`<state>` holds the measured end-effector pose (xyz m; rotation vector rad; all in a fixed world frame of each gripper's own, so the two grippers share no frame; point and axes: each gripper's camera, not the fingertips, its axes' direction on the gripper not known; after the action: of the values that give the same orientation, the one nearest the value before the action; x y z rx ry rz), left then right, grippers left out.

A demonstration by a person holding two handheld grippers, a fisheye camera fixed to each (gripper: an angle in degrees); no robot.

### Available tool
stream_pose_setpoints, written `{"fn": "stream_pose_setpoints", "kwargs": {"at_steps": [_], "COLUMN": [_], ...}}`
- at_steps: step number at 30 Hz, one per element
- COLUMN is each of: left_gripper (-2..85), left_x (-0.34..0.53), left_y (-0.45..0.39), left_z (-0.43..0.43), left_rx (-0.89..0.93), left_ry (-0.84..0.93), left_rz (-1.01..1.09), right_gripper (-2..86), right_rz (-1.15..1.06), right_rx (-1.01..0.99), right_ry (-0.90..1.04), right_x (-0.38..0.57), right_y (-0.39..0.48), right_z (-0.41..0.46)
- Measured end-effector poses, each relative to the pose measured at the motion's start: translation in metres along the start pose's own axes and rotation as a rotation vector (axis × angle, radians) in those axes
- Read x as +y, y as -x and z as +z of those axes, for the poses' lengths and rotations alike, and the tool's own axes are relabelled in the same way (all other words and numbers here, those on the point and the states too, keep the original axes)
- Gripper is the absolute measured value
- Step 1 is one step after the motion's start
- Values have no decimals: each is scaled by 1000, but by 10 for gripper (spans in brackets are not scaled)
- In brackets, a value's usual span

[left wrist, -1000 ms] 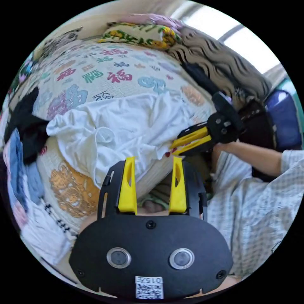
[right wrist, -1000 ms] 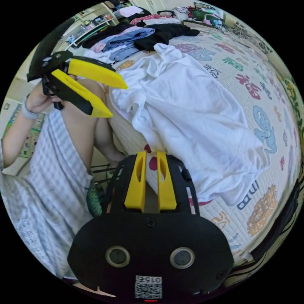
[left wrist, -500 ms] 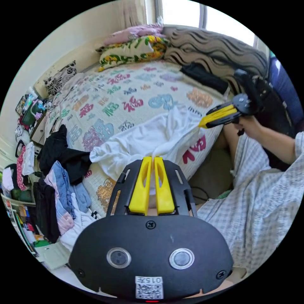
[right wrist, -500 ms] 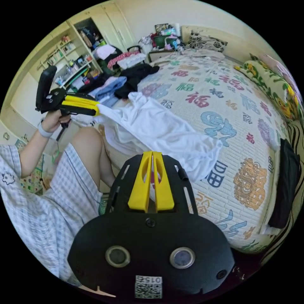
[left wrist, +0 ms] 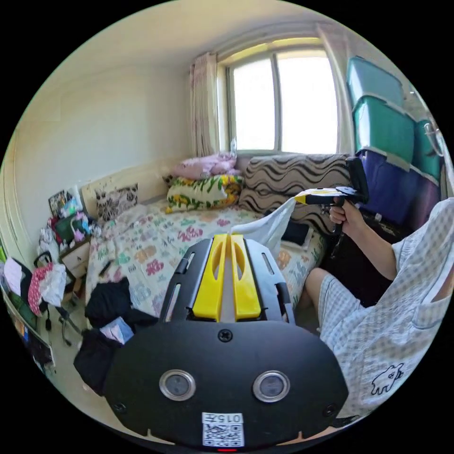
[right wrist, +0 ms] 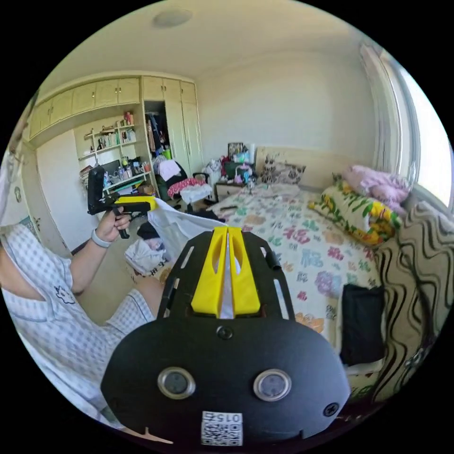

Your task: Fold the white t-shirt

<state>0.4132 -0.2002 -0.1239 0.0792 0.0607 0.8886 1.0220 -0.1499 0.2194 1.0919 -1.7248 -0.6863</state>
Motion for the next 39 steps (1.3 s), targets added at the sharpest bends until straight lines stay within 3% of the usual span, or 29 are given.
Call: {"fn": "stream_pose_setpoints", "kwargs": {"at_steps": [9, 16, 22, 28, 30, 33, 35, 37, 39], "left_gripper": [-1, -1, 0, 37, 56, 65, 68, 72, 75], "left_x": [-106, -147, -163, -160, -112, -21, 47, 119, 210], "left_y": [-50, -39, 49, 177, 212, 234, 240, 243, 241], "left_z": [-133, -129, 3, 252, 318, 362, 383, 398, 403], "left_rx": [-130, -202, -154, -162, -86, 157, 202, 214, 255], "left_ry": [-347, -387, -190, 177, 240, 265, 385, 542, 688], "left_rz": [317, 370, 211, -127, -306, -400, -446, -509, -662], "right_gripper": [-7, -8, -8, -7, -1, 31, 51, 68, 85], "right_rz": [-291, -346, -237, 43, 76, 16, 63, 214, 506], "right_rx": [178, 301, 313, 428, 320, 132, 71, -8, -146], "right_ry": [-210, -208, -33, 452, 486, 599, 683, 764, 828], "right_x": [-108, -163, -206, -210, -171, -94, -35, 27, 105], "right_y": [40, 18, -84, -253, -286, -310, -328, -351, -381], "right_z": [-173, -202, -115, 88, 125, 145, 145, 141, 129]}}
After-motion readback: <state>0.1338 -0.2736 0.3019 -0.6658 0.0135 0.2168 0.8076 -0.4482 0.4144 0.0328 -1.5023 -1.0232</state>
